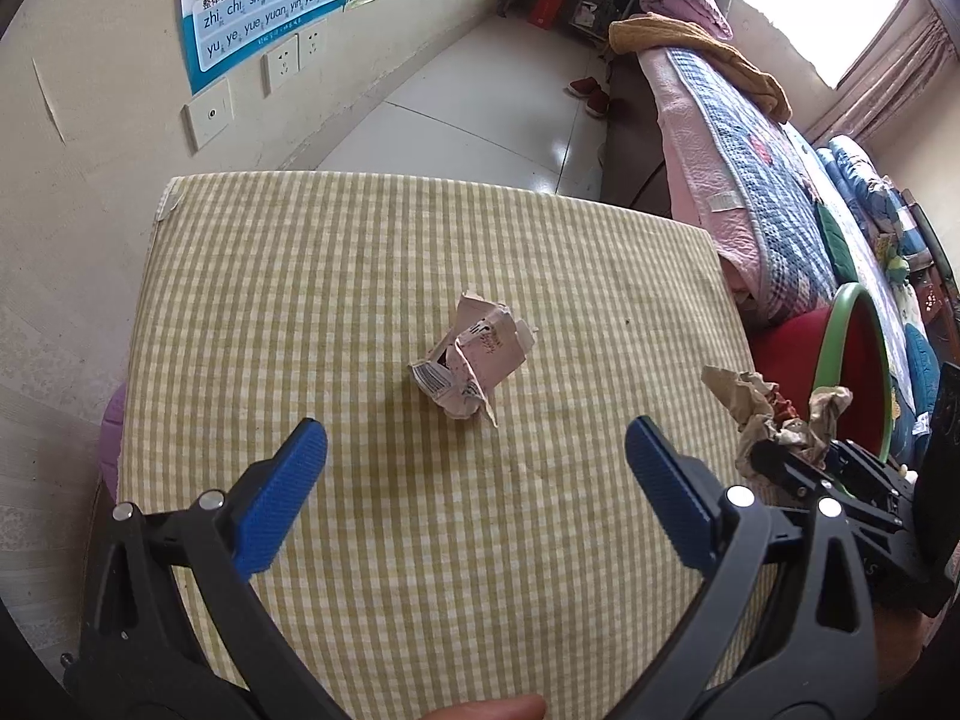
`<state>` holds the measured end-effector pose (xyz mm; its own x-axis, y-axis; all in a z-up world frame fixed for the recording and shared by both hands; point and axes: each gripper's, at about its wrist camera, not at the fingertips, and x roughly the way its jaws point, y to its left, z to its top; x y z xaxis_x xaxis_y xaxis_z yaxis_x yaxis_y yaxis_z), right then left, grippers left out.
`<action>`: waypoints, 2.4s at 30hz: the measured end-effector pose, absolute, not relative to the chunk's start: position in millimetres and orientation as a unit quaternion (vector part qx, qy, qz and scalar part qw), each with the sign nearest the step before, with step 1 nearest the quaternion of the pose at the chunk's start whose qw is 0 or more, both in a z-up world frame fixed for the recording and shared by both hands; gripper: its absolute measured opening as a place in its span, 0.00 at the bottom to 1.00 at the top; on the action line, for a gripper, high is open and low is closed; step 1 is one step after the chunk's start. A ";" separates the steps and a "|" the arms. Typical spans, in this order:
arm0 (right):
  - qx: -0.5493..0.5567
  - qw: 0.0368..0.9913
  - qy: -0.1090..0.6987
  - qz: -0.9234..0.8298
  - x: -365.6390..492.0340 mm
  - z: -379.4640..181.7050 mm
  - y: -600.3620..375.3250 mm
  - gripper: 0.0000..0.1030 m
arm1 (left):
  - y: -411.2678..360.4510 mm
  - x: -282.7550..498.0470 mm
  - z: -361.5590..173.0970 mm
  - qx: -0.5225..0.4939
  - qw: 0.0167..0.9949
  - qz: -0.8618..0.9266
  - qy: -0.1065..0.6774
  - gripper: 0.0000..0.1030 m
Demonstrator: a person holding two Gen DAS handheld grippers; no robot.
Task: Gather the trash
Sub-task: 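Grasp the pink paper scrap with the left tool while the right tool holds the wrapper, then carry the pink scrap and red-silver wrapper over the red bucket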
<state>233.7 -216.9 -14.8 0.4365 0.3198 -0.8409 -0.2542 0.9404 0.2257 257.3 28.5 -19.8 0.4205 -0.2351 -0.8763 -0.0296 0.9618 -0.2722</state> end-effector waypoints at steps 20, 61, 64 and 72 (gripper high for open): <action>0.058 0.834 0.522 0.170 257.5 -47.9 -224.7 0.46 | -1.8 320.5 -91.3 -0.046 0.803 -0.058 0.592 0.61; 0.048 0.889 0.418 0.181 161.0 70.8 -226.6 0.46 | -14.5 183.4 46.7 -0.085 0.855 -0.087 0.504 0.40; 0.055 0.893 0.410 0.179 154.7 76.5 -235.4 0.46 | -25.1 177.2 57.2 -0.074 0.860 -0.093 0.496 0.40; 0.076 0.903 0.391 0.163 145.7 86.6 -269.6 0.46 | -60.4 175.0 72.0 -0.053 0.865 -0.110 0.487 0.40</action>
